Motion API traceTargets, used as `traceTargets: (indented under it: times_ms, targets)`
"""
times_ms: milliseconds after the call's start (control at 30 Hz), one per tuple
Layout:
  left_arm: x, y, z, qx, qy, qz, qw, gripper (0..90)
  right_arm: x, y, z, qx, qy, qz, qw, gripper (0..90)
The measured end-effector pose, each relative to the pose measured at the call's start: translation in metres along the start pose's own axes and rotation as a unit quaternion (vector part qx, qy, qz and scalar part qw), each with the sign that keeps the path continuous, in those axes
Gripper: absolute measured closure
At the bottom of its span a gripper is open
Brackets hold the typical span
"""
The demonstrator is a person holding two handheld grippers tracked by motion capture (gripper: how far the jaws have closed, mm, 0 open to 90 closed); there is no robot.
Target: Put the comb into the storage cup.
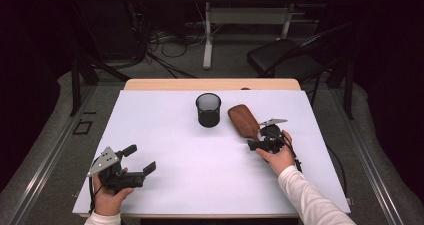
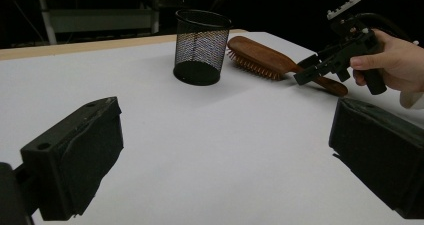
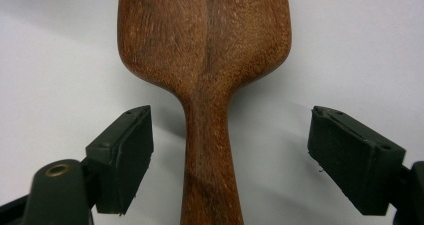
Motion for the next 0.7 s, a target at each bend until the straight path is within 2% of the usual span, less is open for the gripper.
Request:
traceTargets:
  times_ms: [133, 467, 700]
  targets:
    - [-0.0001, -0.0002, 0.0001, 0.000, -0.001, -0.001, 1.0000, 0.8, 0.0018, -0.0003, -0.0009, 0.007, 0.005, -0.001, 1.0000, 18.1]
    - [0.0000, -0.0002, 0.0000, 0.000, -0.001, -0.001, 1.0000, 0.7, 0.0060, -0.0005, -0.0014, 0.005, 0.005, 0.000, 1.0000, 19.4]
    - [-0.0001, -0.0002, -0.0001, 0.000, -0.001, -0.001, 1.0000, 0.8, 0.0061, 0.0002, -0.0010, -0.011, 0.003, 0.003, 0.9999, 25.2]
Point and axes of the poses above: each handheld gripper's, and its own axes: x roughly forward along the jaws, y roughly out of its top, z roughly to its right, the point moved 10 cm from there along x, roughly forward along the jaws
